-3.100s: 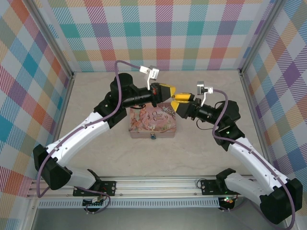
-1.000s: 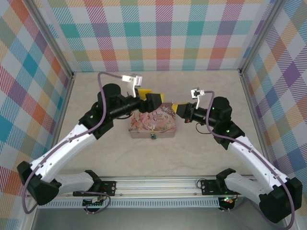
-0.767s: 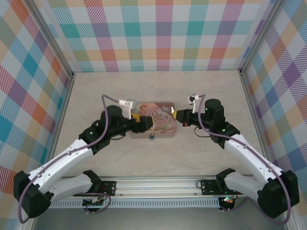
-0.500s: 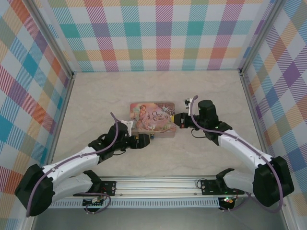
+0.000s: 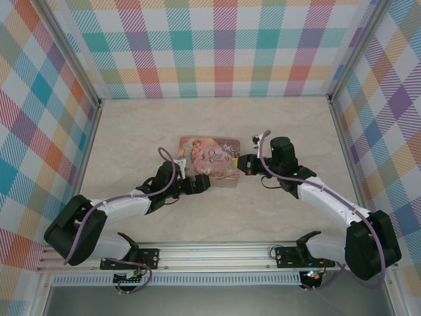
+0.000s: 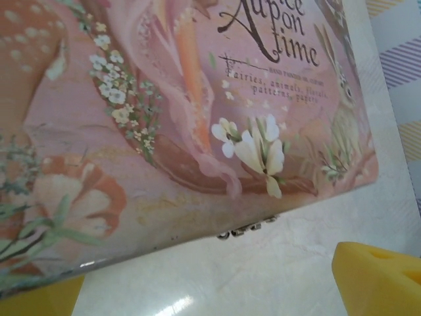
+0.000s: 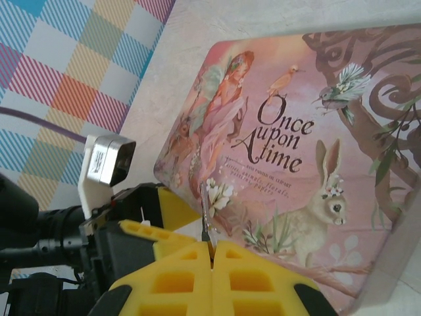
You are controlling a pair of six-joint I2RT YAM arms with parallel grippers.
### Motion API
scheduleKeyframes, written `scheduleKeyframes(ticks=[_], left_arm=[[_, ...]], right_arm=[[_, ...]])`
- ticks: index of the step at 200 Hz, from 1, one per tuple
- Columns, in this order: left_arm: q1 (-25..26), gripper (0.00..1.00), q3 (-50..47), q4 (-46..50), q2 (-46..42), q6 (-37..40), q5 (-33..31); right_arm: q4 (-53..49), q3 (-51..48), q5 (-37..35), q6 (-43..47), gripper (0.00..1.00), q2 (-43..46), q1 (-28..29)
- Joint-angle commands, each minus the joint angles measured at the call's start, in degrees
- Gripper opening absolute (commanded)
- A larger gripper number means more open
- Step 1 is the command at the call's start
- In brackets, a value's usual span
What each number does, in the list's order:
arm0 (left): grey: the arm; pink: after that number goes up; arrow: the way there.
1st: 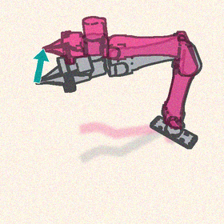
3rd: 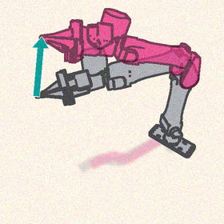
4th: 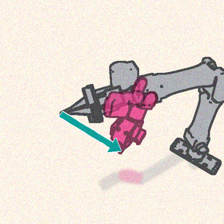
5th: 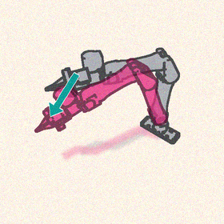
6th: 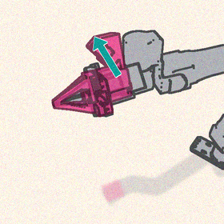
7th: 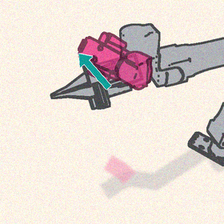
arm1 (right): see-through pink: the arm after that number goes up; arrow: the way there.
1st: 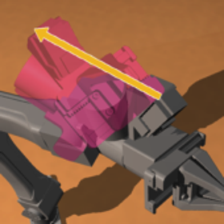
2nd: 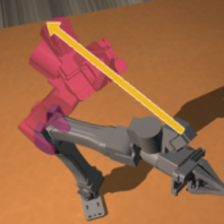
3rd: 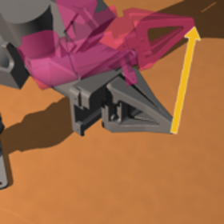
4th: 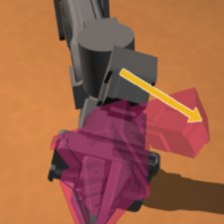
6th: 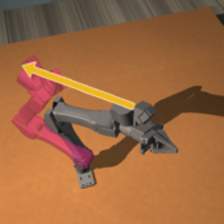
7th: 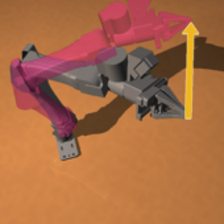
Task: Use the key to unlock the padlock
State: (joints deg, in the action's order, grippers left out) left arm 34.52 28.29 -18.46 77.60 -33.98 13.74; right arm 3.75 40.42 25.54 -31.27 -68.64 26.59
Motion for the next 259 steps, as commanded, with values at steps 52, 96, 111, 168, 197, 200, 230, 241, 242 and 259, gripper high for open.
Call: scheduleKeyframes(ticks=[52, 96, 111, 168, 197, 200, 230, 241, 242, 259], left_arm=[[-4.33, 0.88, 6.67, -1.18, 5.47, 13.36, 2.78], [-0.73, 0.85, 1.49, 0.00, 1.35, 16.56, -3.64], [0.89, 0.84, -0.09, -0.82, 0.61, 16.64, -6.45], [5.68, 0.82, -1.44, -5.40, 4.37, 20.27, -11.76], [8.49, 0.78, -0.71, -6.19, 5.96, 20.84, -16.33], [8.73, 0.78, -0.70, -6.20, 6.09, 20.86, -16.96], [10.43, 0.73, -0.70, -7.88, 7.33, 20.97, -22.20], [10.99, 0.72, -1.00, -9.05, 7.90, 20.97, -24.56], [11.00, 0.72, -1.02, -9.14, 7.95, 20.97, -24.68], [11.20, 0.70, -1.13, -10.79, 8.74, 20.97, -26.57]], right_arm=[[0.30, -0.37, 0.66, -0.90, 0.03, -0.91, 0.15], [0.90, -1.87, -0.76, -0.34, 0.03, 0.18, 0.22], [1.62, -1.78, -0.89, 0.21, 0.03, -0.64, 0.22], [5.75, 0.04, -0.65, -2.98, 0.03, -5.52, 0.85], [3.58, -0.08, -3.36, -1.65, 0.03, -3.58, 1.62], [3.27, 0.04, -3.61, -1.41, 0.03, -3.35, 1.62], [1.61, -0.32, -5.58, -1.79, 0.03, -1.79, 1.62], [1.94, -1.02, -5.85, -2.67, 0.03, -1.17, 1.70], [1.94, -1.02, -5.85, -2.67, 0.03, -1.17, 1.70], [2.32, -2.15, -6.05, -3.10, 0.03, 0.07, 1.74]])
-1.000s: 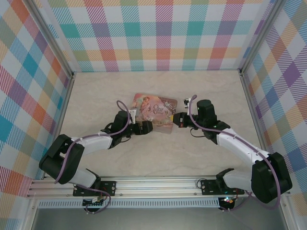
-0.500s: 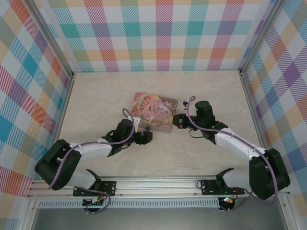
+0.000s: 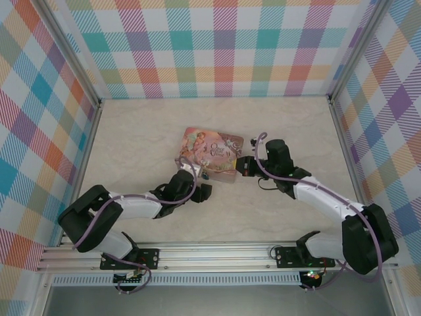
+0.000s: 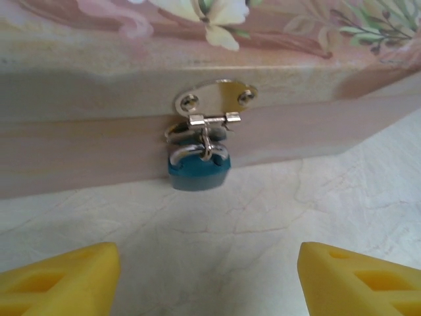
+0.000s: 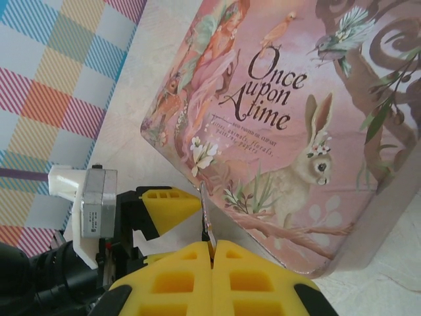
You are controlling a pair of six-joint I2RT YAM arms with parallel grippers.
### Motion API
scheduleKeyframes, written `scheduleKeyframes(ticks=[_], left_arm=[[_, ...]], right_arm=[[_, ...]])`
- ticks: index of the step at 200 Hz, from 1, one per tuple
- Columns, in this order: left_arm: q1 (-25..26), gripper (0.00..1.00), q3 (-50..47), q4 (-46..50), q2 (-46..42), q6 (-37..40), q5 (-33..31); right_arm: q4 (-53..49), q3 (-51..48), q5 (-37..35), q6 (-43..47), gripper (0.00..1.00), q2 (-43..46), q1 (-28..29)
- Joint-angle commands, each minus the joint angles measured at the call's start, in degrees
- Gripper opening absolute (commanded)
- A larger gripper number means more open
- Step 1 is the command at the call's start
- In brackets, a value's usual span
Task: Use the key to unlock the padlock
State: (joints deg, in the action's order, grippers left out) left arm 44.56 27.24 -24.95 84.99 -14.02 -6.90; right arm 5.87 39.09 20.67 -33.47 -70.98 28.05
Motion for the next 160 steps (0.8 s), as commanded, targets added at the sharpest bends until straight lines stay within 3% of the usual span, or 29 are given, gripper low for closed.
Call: scheduleKeyframes(ticks=[1, 160], left_arm=[[1.20, 0.70, -0.08, -4.44, 1.42, 1.01, -6.07], [1.45, 0.58, 3.07, -10.03, 7.27, 1.45, -9.06]], right_arm=[[0.20, -0.89, -1.23, -0.89, 0.03, 2.53, 0.25], [-1.19, -4.45, -2.82, -0.63, 0.04, 8.05, 0.28]])
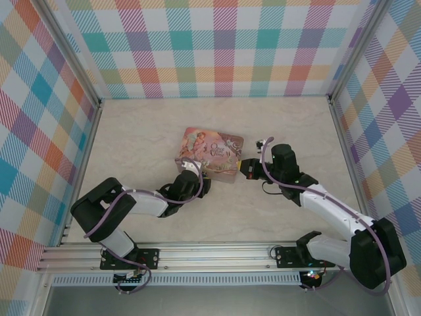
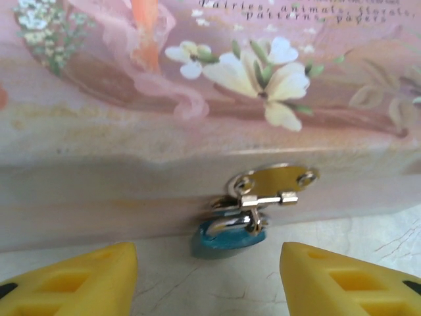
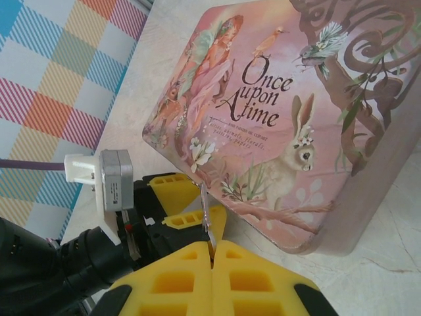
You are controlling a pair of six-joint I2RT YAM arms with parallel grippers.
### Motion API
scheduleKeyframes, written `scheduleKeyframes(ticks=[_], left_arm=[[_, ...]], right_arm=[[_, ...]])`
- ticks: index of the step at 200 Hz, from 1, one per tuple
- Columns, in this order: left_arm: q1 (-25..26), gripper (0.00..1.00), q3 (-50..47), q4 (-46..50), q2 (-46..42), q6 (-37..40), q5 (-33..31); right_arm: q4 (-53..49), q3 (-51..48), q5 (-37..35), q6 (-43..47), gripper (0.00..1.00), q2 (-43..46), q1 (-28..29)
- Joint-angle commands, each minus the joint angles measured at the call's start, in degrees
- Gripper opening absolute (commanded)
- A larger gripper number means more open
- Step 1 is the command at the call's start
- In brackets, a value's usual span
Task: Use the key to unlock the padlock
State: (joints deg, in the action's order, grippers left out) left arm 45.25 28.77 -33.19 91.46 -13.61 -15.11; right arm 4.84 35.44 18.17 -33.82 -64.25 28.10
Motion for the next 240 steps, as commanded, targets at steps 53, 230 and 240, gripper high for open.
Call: scheduleKeyframes(ticks=[53, 230, 240], left_arm=[[0.97, 0.54, 2.46, -2.26, 2.10, 1.34, -1.78], [1.52, 0.44, 6.64, -2.32, 7.38, 2.09, -4.15], [1.54, 0.44, 6.82, -2.26, 7.60, 2.17, -4.11]], right_arm=[[-0.18, -1.47, -0.59, -0.54, 0.04, 1.85, 0.24], [-0.21, -1.95, -0.68, -0.45, 0.04, 2.01, 0.20], [-0.23, -1.92, -0.68, -0.45, 0.04, 1.98, 0.20]])
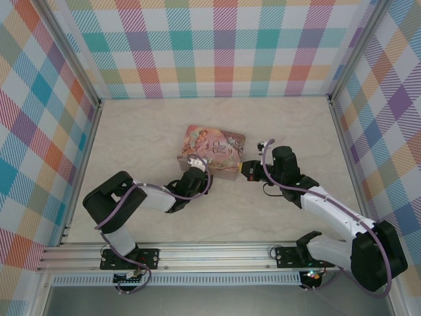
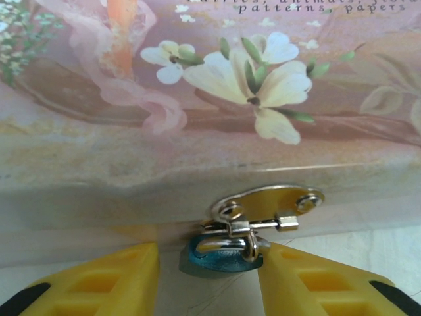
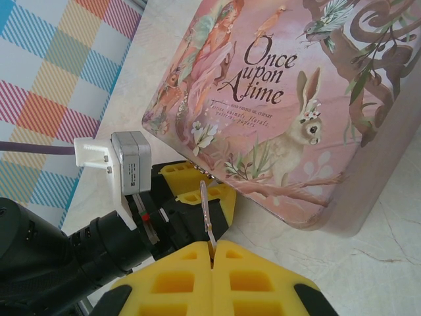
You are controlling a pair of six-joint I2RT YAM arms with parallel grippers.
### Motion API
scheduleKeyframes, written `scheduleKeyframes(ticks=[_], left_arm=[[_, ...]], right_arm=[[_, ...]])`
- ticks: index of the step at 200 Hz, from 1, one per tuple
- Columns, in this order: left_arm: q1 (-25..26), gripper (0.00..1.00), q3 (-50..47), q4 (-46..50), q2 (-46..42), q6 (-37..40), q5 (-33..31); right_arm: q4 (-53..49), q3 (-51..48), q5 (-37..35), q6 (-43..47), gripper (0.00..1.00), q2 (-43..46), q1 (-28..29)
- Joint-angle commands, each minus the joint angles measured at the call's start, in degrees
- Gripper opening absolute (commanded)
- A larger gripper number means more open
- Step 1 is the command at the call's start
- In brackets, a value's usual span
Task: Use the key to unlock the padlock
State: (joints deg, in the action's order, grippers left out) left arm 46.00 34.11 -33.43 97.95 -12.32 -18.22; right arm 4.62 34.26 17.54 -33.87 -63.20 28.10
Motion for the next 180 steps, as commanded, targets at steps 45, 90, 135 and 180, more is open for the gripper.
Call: scheduleKeyframes(ticks=[45, 90, 135, 180], left_arm=[[0.80, 0.44, 2.18, -1.65, 1.76, 1.05, -0.94], [0.83, 0.42, 2.32, -1.39, 1.83, 1.22, -0.71], [0.78, 0.34, 2.71, 1.21, -0.84, 0.48, -0.37], [0.81, 0.32, 5.11, 8.75, -4.46, -3.35, 0.22]], right_arm=[[0.03, -0.64, -0.05, -0.26, 0.04, 0.82, 0.19], [0.06, -0.69, 0.03, -0.24, 0.03, 0.70, 0.27], [-1.24, -1.84, 0.10, 0.95, 0.03, 1.38, 0.20], [-1.25, -6.09, -0.09, 3.02, 0.03, 3.39, 0.20]])
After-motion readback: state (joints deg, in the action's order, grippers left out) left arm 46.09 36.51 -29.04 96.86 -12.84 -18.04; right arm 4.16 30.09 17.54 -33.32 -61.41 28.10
